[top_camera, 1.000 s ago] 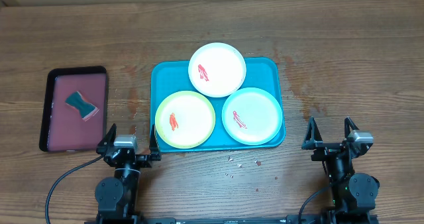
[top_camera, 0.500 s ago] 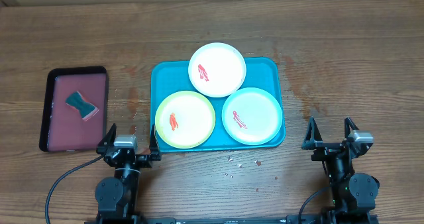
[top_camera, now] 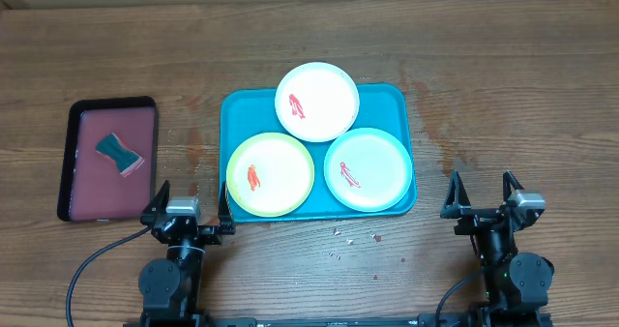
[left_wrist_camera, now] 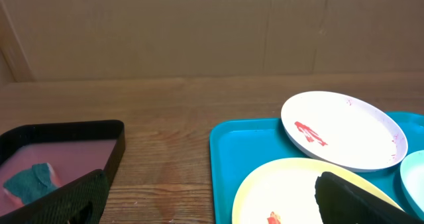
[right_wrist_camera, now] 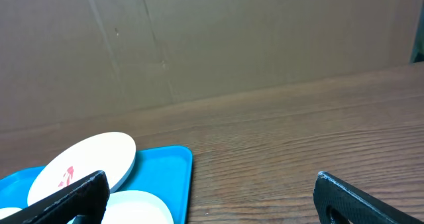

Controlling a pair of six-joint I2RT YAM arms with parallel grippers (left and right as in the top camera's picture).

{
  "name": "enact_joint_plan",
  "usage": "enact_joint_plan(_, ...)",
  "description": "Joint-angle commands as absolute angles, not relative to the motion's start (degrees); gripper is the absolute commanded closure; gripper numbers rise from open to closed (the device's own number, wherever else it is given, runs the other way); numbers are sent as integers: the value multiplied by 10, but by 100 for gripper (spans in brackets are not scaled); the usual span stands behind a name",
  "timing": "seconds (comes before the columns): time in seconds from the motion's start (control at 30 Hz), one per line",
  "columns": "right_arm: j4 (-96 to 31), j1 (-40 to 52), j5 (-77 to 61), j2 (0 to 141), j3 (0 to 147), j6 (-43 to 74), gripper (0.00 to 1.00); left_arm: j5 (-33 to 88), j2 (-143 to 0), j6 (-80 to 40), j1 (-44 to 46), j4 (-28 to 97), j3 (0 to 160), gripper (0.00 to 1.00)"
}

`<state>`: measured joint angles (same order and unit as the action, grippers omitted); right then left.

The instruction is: Clean dirty plates on tray and stack at the side

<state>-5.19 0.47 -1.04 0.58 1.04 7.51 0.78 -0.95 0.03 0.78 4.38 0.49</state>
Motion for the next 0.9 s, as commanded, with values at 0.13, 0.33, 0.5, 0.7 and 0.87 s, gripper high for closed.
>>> enact_joint_plan(0.13, -48, 8, -5, 2, 4, 75, 0, 0, -3, 9, 12, 44, 3, 0)
enact_joint_plan(0.33, -48, 8, -5, 2, 4, 75, 0, -2, -3, 11, 12, 39, 3, 0)
enact_joint_plan(0.5, -48, 8, -5, 2, 4, 75, 0, 172, -3, -165, 13, -54, 3, 0)
enact_joint_plan(0.7, -48, 8, -5, 2, 4, 75, 0, 219, -3, -155, 11, -234, 8, 0)
enact_joint_plan(0.87, -48, 8, -5, 2, 4, 75, 0, 131, -26, -62, 11, -154, 102, 0)
